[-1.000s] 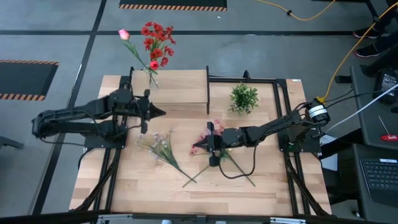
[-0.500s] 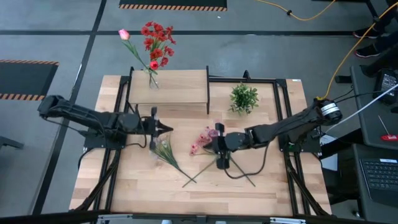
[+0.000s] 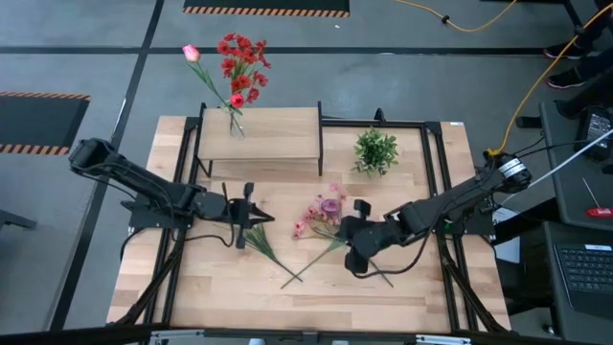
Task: Pick and place flowers into a vace then onto a shelf
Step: Put the pink flowers into the violet vase
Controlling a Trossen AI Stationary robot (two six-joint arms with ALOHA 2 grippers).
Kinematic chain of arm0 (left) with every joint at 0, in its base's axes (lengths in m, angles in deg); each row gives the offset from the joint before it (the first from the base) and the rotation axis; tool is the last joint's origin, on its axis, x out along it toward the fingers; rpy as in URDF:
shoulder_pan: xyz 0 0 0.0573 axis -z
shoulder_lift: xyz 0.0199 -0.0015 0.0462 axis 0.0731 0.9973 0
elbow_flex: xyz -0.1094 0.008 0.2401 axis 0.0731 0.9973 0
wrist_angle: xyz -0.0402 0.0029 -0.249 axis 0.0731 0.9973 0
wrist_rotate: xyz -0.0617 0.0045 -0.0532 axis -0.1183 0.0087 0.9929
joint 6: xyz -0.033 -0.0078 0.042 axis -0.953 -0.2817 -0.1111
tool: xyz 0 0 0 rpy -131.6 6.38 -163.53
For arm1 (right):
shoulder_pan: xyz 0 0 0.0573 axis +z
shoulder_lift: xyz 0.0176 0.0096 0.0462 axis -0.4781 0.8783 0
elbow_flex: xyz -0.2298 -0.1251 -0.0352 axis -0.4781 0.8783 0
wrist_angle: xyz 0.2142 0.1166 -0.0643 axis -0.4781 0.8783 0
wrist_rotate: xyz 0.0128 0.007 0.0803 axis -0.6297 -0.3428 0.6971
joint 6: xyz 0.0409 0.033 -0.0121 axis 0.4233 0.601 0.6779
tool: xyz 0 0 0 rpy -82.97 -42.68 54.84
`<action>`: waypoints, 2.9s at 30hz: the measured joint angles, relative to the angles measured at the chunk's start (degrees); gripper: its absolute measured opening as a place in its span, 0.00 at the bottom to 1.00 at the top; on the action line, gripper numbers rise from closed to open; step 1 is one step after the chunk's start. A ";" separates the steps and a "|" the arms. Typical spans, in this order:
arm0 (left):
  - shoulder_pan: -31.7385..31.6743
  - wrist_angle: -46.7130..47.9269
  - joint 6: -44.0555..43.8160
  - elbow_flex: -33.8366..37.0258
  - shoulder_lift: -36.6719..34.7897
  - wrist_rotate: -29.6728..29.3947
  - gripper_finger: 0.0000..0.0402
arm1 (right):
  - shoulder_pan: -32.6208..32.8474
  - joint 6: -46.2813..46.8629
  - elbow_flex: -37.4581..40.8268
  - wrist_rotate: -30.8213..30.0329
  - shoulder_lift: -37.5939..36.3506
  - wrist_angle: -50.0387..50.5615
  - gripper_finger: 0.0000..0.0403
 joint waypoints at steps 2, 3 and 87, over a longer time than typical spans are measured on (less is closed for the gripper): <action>-0.23 -0.59 0.49 0.00 1.25 -0.61 0.00 | 0.83 4.24 -1.64 -0.11 -0.01 3.14 0.01; -0.37 -0.70 0.56 0.00 1.80 -0.92 0.00 | 1.26 5.58 -2.20 -0.12 -0.01 4.59 0.01; -1.82 -6.67 2.04 0.22 4.03 -0.95 0.00 | 2.51 28.31 14.86 1.34 11.35 -3.00 0.53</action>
